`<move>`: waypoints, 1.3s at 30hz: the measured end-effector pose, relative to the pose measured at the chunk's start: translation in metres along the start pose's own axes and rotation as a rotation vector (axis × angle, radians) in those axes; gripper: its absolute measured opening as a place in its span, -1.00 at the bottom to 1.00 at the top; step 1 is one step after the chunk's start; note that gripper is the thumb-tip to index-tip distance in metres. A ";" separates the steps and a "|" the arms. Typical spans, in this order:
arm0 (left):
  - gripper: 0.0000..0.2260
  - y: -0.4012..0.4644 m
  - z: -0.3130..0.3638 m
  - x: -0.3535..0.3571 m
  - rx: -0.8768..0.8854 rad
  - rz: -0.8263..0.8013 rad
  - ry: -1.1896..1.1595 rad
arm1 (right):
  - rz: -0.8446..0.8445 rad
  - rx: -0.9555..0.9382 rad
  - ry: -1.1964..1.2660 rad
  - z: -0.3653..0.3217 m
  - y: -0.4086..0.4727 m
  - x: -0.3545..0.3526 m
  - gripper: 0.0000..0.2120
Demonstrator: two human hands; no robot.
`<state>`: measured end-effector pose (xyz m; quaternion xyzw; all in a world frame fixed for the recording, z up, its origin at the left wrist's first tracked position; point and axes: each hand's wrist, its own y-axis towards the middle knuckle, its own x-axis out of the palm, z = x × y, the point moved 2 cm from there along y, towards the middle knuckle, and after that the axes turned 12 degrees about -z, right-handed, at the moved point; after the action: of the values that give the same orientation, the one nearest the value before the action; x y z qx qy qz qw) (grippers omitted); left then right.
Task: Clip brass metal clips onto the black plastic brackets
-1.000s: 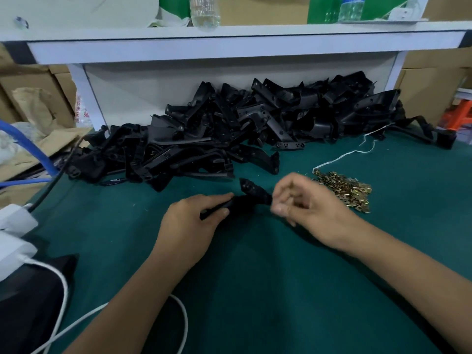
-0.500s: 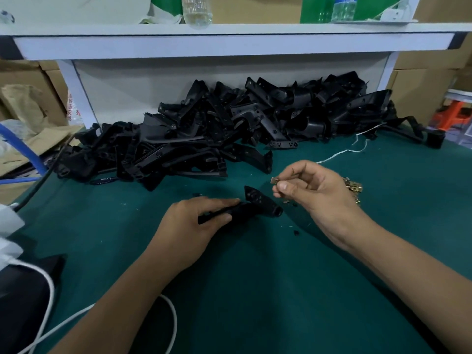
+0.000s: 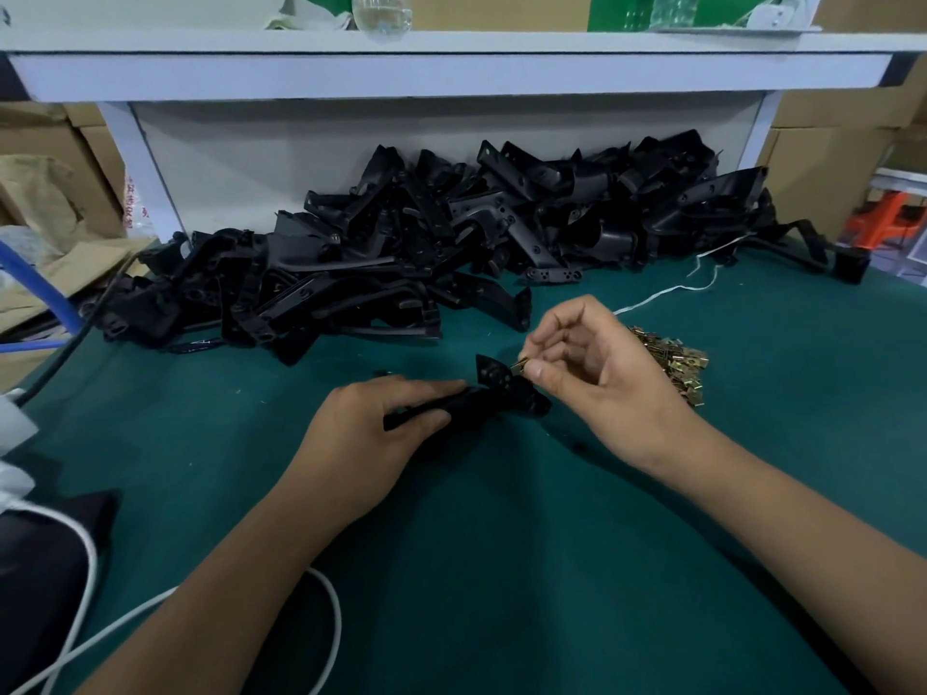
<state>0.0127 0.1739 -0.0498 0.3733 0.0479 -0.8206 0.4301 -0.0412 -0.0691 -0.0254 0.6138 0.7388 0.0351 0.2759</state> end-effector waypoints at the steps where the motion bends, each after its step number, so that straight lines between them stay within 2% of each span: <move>1: -0.70 0.000 0.000 0.000 0.000 0.001 0.003 | 0.000 -0.004 -0.018 0.000 0.000 0.001 -0.82; 8: -0.70 0.000 0.001 0.000 0.011 0.005 0.021 | -0.041 -0.006 -0.163 0.000 0.001 0.002 -0.85; 18: -0.69 -0.001 0.002 0.001 0.025 -0.001 0.028 | -0.072 -0.012 -0.217 0.000 0.000 -0.003 -0.86; 24: -0.70 -0.002 0.002 0.000 0.020 0.016 0.027 | -0.024 -0.035 -0.170 -0.002 0.000 0.000 -0.83; 32: -0.71 -0.001 0.002 0.000 0.011 0.023 0.027 | 0.128 -0.024 -0.060 -0.004 0.000 0.002 -0.86; 39: -0.71 -0.001 0.001 0.000 -0.002 0.026 0.012 | 0.130 -0.041 -0.048 -0.003 0.000 0.006 -0.88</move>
<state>0.0116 0.1741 -0.0490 0.3784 0.0463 -0.8127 0.4407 -0.0430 -0.0624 -0.0256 0.6555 0.6897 0.0533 0.3031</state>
